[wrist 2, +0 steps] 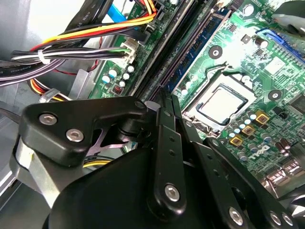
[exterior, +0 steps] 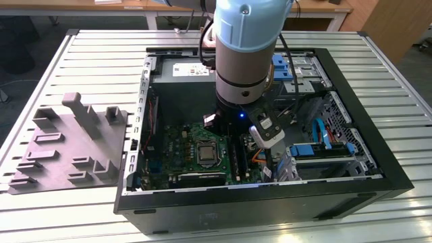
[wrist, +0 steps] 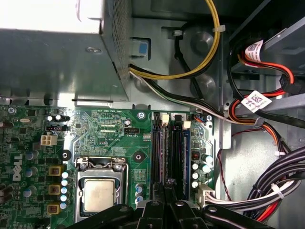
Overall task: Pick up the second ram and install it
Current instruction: 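Insert the second ram into the second slot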
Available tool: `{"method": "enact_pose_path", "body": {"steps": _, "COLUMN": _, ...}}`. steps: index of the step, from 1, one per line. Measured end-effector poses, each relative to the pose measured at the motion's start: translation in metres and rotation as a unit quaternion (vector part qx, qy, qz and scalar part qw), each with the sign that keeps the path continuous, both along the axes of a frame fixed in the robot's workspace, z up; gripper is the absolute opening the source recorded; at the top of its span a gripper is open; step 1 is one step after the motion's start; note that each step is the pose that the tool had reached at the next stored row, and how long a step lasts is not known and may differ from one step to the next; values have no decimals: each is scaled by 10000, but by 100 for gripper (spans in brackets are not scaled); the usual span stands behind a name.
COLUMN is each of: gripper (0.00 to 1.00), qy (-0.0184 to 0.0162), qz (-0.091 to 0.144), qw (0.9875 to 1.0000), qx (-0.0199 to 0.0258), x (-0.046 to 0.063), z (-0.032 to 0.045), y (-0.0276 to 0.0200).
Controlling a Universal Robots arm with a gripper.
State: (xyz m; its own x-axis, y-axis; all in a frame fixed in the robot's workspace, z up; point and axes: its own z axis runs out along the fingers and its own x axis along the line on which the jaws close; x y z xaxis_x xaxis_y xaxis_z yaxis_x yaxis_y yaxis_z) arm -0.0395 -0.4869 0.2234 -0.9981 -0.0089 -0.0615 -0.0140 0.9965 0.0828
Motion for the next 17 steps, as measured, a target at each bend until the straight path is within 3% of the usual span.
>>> {"method": "enact_pose_path", "body": {"steps": 17, "gripper": 12, "qy": 0, "qz": -76, "qw": 10000, "qx": 0, "x": 4, "z": -21, "y": 0}}
